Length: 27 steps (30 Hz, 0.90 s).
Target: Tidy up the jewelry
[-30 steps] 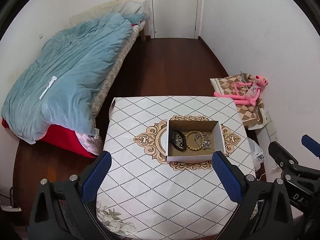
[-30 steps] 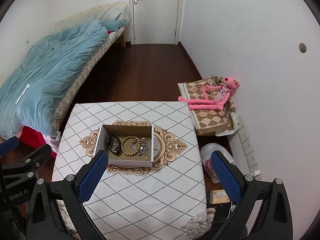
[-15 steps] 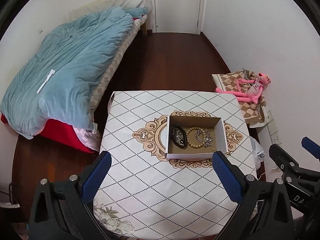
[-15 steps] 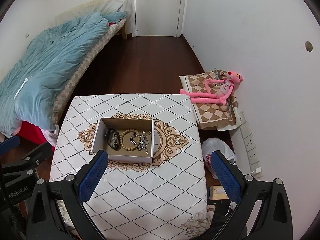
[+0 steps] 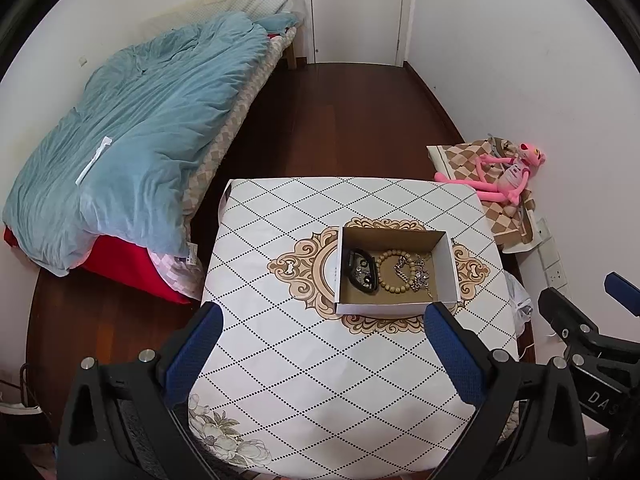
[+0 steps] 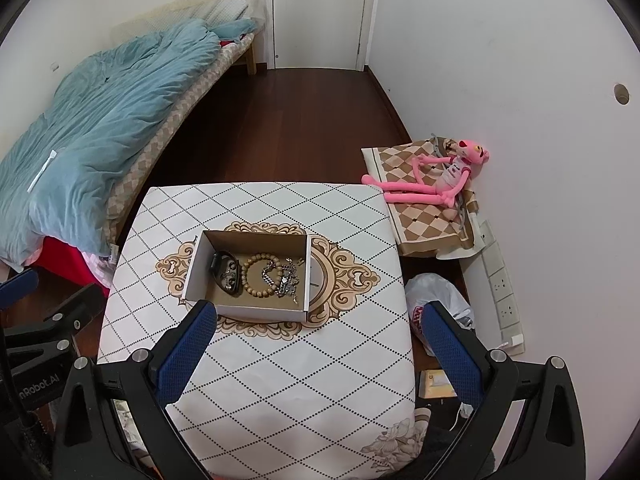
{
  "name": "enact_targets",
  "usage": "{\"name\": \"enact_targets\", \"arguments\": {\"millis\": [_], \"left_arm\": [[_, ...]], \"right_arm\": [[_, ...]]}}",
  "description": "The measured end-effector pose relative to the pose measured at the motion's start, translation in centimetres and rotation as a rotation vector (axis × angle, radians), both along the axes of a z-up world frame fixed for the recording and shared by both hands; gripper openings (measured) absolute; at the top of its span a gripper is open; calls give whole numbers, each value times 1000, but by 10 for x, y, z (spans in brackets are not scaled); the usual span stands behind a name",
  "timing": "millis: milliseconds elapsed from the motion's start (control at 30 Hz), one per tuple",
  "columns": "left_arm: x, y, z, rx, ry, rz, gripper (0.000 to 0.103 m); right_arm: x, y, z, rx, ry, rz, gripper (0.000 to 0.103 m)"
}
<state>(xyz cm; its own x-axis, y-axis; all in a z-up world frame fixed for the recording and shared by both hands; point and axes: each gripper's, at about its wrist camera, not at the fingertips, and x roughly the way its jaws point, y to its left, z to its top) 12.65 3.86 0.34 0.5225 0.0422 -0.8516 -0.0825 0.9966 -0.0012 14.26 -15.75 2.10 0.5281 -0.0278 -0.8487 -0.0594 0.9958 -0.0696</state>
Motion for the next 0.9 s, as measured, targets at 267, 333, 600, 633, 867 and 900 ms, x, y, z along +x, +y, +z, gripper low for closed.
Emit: {"name": "enact_targets", "arguments": {"millis": [267,333,600,633,867,900], "left_arm": [[-3,1,-5,4,5,1,102],[-3,1,-6,4,5,4,102],[-4,3,-4,5,-5,6,102],[-5,3,-4,5,-6,9,102],[-6,3,-3,8,-4,8,102],[-6,4,-3,9,-3,8,102]], "right_arm": [[0,-2,-4,5,13,-5,103],[0,-2,-5,6,15,-5,103],[1,-2,-5,6,12,-6,103],[1,-2,-5,7,11,-6,103],[2,-2,-5,12,15,-4,103],[2,-2,-5,13,16,-3,103]]}}
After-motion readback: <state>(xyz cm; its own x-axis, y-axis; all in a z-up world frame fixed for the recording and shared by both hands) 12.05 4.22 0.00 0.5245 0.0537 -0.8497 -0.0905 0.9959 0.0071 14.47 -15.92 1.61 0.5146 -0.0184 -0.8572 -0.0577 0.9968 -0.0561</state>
